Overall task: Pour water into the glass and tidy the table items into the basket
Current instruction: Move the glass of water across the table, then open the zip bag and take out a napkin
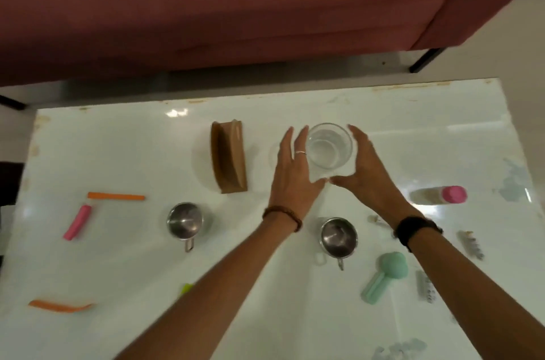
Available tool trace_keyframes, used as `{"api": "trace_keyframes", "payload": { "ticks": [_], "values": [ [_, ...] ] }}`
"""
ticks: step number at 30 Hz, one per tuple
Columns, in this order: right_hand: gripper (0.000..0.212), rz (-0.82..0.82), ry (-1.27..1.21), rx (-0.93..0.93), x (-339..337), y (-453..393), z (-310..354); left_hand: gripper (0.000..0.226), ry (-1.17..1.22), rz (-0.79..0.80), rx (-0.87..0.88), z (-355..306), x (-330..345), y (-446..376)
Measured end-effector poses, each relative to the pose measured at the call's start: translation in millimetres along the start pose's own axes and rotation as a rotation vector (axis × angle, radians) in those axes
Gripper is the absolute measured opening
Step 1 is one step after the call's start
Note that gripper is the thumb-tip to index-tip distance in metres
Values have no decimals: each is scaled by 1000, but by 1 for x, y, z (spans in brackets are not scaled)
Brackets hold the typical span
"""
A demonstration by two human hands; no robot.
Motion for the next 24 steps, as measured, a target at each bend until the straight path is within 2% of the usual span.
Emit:
{"api": "trace_keyframes", "payload": {
  "ticks": [2,4,6,8,10,13,18,21,24],
  "values": [
    [82,-131,43,-53,-1,26,14,70,43,-59,16,7,-21,23],
    [58,-214,5,-123,9,55,37,49,123,-34,9,22,-48,44],
    [35,-180,-53,-183,33,83,64,33,162,7,-6,43,-78,63],
    [23,-73,-77,-214,74,112,94,25,140,21,-55,73,-114,81],
    [21,37,-78,-242,120,138,121,23,76,-3,-119,108,-152,96],
    [22,186,-89,-263,197,174,168,18,20,-123,-233,170,-228,113],
    [25,371,-55,-447,319,225,262,24,-147,-318,-297,264,-371,135],
    [36,487,7,-560,386,248,308,40,-533,-410,-124,322,-448,135],
    [56,576,109,-693,448,261,343,76,-916,-299,-90,382,-506,137]
  ]
}}
Point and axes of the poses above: each hand's wrist, its own y-axis away from the middle knuckle, its own x-axis out of the palm, z = x × y, the point moved 3 cm from there along -y, towards the middle knuckle, and after that the axes turned 15 degrees about -z, right-handed, at the moved point
